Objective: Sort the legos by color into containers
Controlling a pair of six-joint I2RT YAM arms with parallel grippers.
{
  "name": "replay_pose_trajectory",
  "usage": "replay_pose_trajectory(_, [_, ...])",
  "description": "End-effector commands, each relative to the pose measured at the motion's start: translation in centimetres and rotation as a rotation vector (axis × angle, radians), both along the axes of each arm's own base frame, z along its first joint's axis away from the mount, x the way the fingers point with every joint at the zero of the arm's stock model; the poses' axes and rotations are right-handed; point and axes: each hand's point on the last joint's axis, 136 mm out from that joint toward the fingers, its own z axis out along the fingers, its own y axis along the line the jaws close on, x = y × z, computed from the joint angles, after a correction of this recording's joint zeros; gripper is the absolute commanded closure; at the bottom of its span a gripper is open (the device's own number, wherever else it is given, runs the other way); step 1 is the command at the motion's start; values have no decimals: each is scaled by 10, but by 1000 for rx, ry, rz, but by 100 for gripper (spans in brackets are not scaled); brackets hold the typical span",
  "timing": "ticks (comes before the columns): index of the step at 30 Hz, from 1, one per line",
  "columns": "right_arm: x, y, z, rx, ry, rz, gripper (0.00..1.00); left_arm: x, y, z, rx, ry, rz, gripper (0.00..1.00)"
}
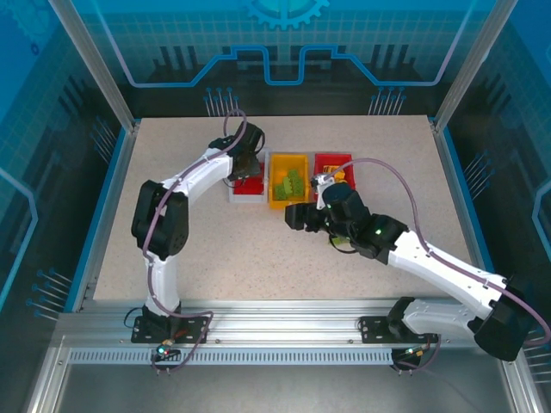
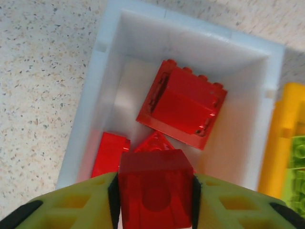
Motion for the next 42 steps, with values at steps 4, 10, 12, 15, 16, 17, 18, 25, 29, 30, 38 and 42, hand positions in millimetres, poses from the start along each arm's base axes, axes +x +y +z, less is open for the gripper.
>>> replay_pose_trajectory(4, [2, -65, -33, -163, 118, -256, 27, -8, -11, 38, -75, -48, -35, 39])
replay_pose_trajectory(10, [-31, -132, -76, -337, 249, -395, 27, -42, -36, 89, -143, -162, -108, 35])
replay_pose_trajectory(12, [-44, -150, -93, -385, 317, -409, 27, -62, -51, 102, -183, -193, -148, 34])
replay_pose_trajectory(15, [-57, -161, -119, -415, 408, -384, 27, -96, -78, 111, -251, -224, -222, 33])
replay_pose_trajectory(16, [-58, -161, -126, -416, 431, -369, 28, -107, -86, 111, -268, -226, -239, 33])
replay_pose_trajectory(17, [-59, -162, -133, -419, 456, -354, 28, -120, -96, 111, -297, -228, -268, 33])
replay_pose_trajectory(18, [-58, -162, -139, -424, 473, -339, 28, -134, -108, 110, -332, -225, -302, 33])
replay_pose_trajectory(25, [-43, -152, -172, -505, 591, -216, 30, -209, -142, 87, -431, -215, -400, 33])
replay_pose_trajectory(29, [-31, -159, -183, -578, 597, -228, 32, -235, -140, 76, -458, -206, -408, 33])
replay_pose_trajectory(30, [-27, -160, -183, -590, 585, -232, 33, -240, -138, 74, -458, -204, -412, 33])
replay_pose_trajectory(38, [-1, -147, -189, -589, 577, -199, 36, -254, -118, 76, -443, -211, -406, 33])
replay_pose_trajectory(42, [11, -145, -190, -583, 583, -204, 39, -255, -115, 83, -448, -227, -406, 33])
